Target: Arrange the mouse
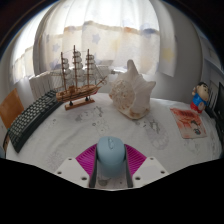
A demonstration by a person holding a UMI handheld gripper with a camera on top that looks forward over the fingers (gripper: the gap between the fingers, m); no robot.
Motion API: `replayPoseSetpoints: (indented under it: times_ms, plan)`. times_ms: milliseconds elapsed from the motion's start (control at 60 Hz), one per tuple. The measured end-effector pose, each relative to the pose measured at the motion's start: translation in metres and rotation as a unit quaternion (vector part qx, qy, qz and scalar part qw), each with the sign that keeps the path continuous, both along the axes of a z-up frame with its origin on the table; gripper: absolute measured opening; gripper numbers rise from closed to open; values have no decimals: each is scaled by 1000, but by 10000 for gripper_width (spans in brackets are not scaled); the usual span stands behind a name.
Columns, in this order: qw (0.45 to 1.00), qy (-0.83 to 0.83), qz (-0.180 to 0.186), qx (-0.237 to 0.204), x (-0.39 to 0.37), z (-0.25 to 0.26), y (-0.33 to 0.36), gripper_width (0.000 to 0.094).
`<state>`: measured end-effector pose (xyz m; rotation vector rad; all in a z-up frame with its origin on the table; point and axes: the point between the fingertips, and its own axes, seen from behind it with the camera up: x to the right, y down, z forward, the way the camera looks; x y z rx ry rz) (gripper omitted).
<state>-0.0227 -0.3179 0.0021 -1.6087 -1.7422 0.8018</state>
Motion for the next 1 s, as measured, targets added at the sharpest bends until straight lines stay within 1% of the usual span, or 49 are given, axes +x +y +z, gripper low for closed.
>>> replayPoseSetpoints:
  times_ms: [67, 183, 233, 283, 383, 517, 600, 683, 783, 850, 900, 917, 933, 983, 1000]
  plan:
    - [1000, 6, 1, 2, -2, 21, 10, 411]
    - [999, 37, -2, -23, -12, 86, 43, 407]
    - [998, 53, -9, -26, -21, 114, 73, 408]
    - [998, 65, -21, -19, -32, 137, 111, 408]
    - [996, 78, -46, -3, -58, 158, 200, 407]
    - [995, 69, -74, 12, -93, 132, 317, 407]
    - [995, 59, -82, 19, -109, 95, 372, 406]
    - [997, 33, -76, 5, -120, 50, 396, 406]
    - [998, 4, -64, 6, -125, 5, 409, 415]
    - [998, -16, -57, 2, -123, -16, 411, 471]
    - [999, -12, -50, 7, -125, -15, 410, 529]
    - [999, -14, -50, 11, -125, -15, 411, 570]
    - [998, -18, -50, 14, -123, -15, 412, 632]
    - [998, -31, -51, 16, -118, -11, 412, 867]
    - [998, -35, -52, 14, -114, -8, 412, 851]
